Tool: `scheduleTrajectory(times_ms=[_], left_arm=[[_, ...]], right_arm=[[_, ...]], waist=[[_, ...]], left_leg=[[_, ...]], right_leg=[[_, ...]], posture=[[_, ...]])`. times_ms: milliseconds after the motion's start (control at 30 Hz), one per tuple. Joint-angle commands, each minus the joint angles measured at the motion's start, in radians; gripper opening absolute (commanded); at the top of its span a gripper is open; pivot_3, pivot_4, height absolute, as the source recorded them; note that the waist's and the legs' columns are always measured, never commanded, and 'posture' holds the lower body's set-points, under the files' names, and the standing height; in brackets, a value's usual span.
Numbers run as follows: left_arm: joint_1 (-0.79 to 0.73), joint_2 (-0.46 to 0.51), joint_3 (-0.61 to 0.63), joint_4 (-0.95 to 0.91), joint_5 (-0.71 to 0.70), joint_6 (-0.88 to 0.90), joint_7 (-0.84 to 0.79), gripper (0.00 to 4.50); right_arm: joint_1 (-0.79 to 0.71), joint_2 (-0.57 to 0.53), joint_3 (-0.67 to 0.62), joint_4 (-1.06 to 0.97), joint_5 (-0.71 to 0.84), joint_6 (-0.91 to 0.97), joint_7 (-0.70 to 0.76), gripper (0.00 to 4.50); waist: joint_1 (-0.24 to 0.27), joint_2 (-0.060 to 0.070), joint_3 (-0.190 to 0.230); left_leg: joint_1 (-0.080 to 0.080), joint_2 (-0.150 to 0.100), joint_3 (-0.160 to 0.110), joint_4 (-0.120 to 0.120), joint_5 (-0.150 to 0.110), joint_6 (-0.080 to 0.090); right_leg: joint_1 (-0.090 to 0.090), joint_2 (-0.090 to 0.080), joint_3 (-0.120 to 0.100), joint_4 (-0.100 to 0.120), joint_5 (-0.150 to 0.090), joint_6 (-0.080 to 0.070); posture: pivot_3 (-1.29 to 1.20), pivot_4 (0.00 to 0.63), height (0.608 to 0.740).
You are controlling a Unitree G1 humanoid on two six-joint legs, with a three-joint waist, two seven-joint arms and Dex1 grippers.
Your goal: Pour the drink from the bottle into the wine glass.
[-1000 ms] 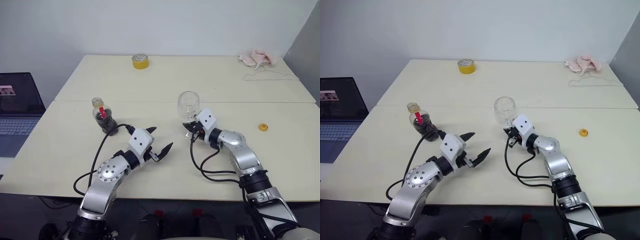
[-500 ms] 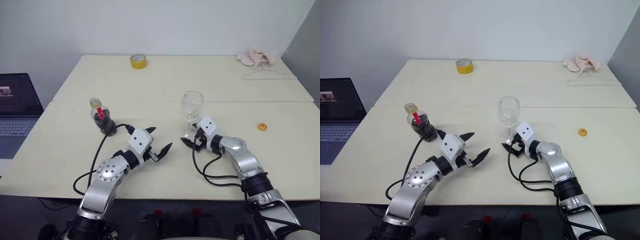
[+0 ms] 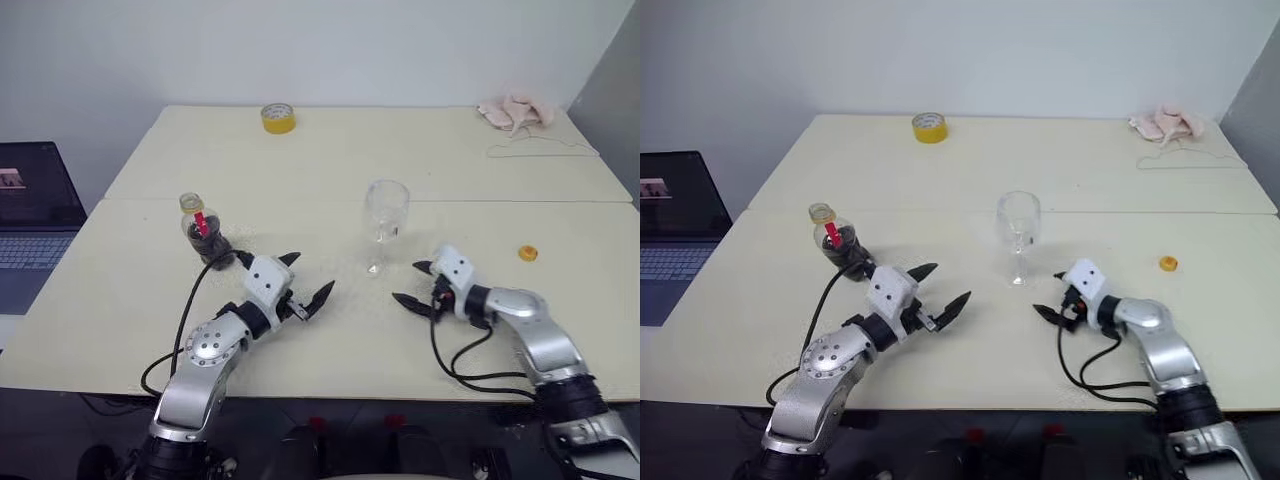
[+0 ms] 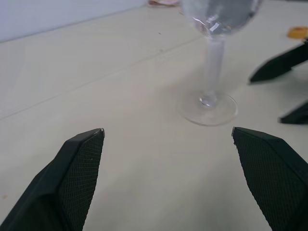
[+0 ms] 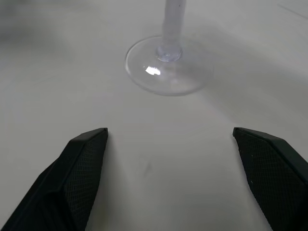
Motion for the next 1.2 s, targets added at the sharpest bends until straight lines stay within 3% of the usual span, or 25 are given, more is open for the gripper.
scheduleTrajectory(times_ms=[33, 167, 267, 567, 1200], left_arm=[[0.036, -0.004, 0.092, -0.077, -0.061, -0.022, 0.025, 4.5], [0.144, -0.02, 0.174, -0.15, -0.11, -0.004, 0.069, 4.5], [0.186, -0.024, 0.204, -0.199, -0.121, -0.002, 0.096, 4.5], [0.291, -0.085, 0.302, -0.257, -0.143, -0.013, 0.212, 4.5], [0.089, -0.068, 0.311, -0.071, -0.081, -0.008, 0.293, 4.5]], right_arm=[[0.01, -0.124, -0.124, -0.114, 0.105, 0.061, 0.102, 4.46], [0.01, -0.291, -0.279, -0.158, 0.256, 0.124, 0.245, 4.46], [-0.05, -0.357, -0.314, -0.124, 0.307, 0.114, 0.325, 4.46], [-0.303, -0.371, -0.269, -0.087, 0.369, 0.135, 0.384, 4.46], [-0.327, -0.389, -0.195, -0.164, 0.326, 0.125, 0.396, 4.46]], waist=[[-0.001, 0.001, 0.003], [0.0, 0.003, 0.009], [0.0, -0.002, 0.014], [0.002, -0.005, 0.019], [0.022, -0.007, 0.02]], left_leg=[[0.0, 0.0, 0.0, 0.0, 0.0, 0.0], [-0.002, -0.001, 0.001, 0.0, 0.0, 0.0], [-0.002, 0.0, 0.0, 0.0, 0.0, 0.0], [-0.004, 0.001, 0.0, 0.0, 0.0, 0.0], [-0.005, 0.0, -0.001, 0.002, 0.0, 0.0]], right_leg=[[0.0, 0.0, 0.0, 0.0, 0.0, 0.0], [0.0, -0.001, 0.0, -0.002, 0.0, 0.0], [0.0, 0.0, -0.001, -0.003, 0.0, 0.0], [0.0, 0.0, -0.002, -0.004, 0.0, 0.0], [-0.001, -0.001, -0.003, -0.003, 0.0, 0.0]], posture=[[0.0, 0.15, 0.74], [0.0, 0.15, 0.74], [0.0, 0.15, 0.74], [0.0, 0.15, 0.74], [0.0, 0.15, 0.74]])
